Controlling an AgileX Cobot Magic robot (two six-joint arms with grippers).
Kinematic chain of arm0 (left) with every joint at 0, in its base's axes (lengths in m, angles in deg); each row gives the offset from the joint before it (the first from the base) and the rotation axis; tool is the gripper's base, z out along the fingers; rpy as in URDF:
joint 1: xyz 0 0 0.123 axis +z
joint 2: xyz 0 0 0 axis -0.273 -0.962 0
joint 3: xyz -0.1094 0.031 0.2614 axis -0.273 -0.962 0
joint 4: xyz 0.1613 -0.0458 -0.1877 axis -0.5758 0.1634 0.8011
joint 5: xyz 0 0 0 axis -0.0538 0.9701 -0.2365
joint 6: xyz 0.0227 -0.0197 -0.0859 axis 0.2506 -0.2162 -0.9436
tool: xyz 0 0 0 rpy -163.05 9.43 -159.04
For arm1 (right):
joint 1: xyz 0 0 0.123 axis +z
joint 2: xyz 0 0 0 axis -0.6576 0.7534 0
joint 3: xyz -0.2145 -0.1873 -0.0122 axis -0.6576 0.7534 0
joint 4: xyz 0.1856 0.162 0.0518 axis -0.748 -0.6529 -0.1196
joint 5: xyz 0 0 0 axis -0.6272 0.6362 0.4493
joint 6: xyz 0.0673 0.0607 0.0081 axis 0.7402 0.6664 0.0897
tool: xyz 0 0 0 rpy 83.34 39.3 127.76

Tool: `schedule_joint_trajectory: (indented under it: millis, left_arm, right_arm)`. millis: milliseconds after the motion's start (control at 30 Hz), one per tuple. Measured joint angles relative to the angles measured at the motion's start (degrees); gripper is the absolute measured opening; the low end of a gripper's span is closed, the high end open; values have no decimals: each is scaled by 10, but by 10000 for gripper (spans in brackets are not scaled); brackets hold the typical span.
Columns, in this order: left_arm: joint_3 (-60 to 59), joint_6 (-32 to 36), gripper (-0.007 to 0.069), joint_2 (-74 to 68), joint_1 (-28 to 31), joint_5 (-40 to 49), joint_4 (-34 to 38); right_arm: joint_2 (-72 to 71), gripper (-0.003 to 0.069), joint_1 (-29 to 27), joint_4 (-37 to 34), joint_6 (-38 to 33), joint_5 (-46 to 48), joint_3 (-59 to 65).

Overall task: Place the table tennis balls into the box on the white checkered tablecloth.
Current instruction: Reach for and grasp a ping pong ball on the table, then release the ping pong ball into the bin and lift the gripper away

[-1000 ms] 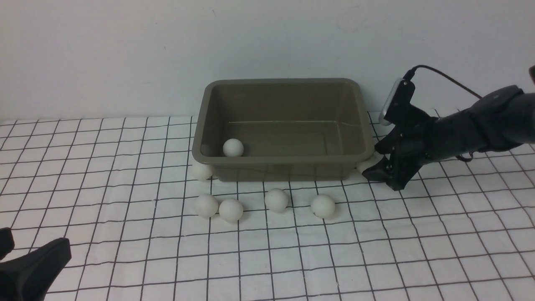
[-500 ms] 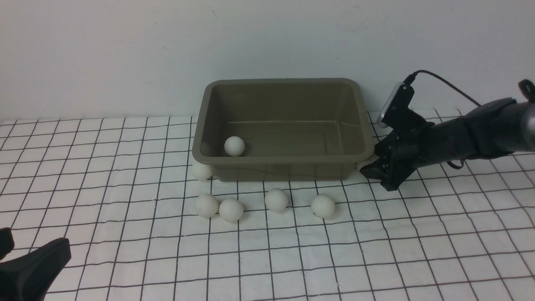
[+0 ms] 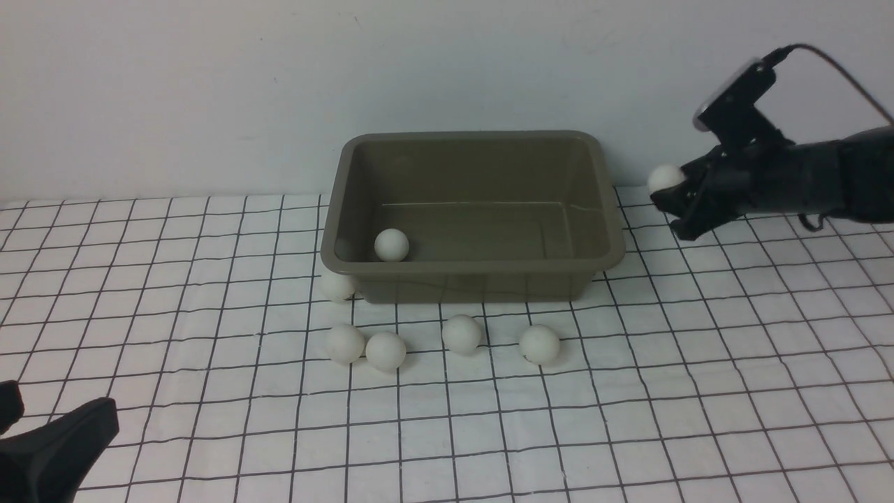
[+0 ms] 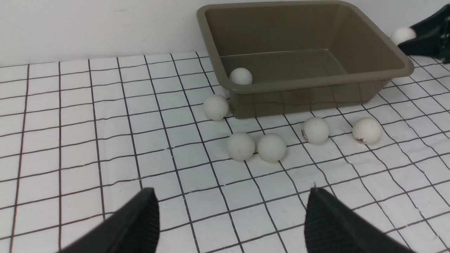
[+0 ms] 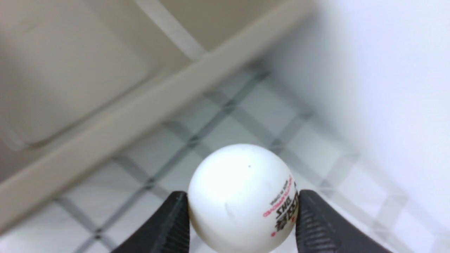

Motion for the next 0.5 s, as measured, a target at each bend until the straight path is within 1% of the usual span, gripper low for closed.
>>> schedule_joint_trajectory:
  millis: [67, 100, 200, 267, 367, 500]
  left_arm:
    - [0, 0, 499, 0, 0, 0, 0]
    - [0, 0, 499, 0, 0, 0, 0]
    - [0, 0, 499, 0, 0, 0, 0]
    - [0, 0, 499, 0, 0, 0, 0]
    - [0, 0, 499, 0, 0, 0, 0]
    - [0, 0, 499, 0, 0, 0, 0]
  right_arm:
    - [-22, 354, -4, -1, 0, 19, 0]
    - [-30, 354, -4, -2, -3, 50, 0]
    - [-48, 354, 12, -16, -10, 185, 0]
    - [-50, 354, 29, -26, -11, 235, 0]
    - [-49, 354, 49, -28, -11, 251, 0]
    - [-37, 354, 73, -32, -10, 222, 0]
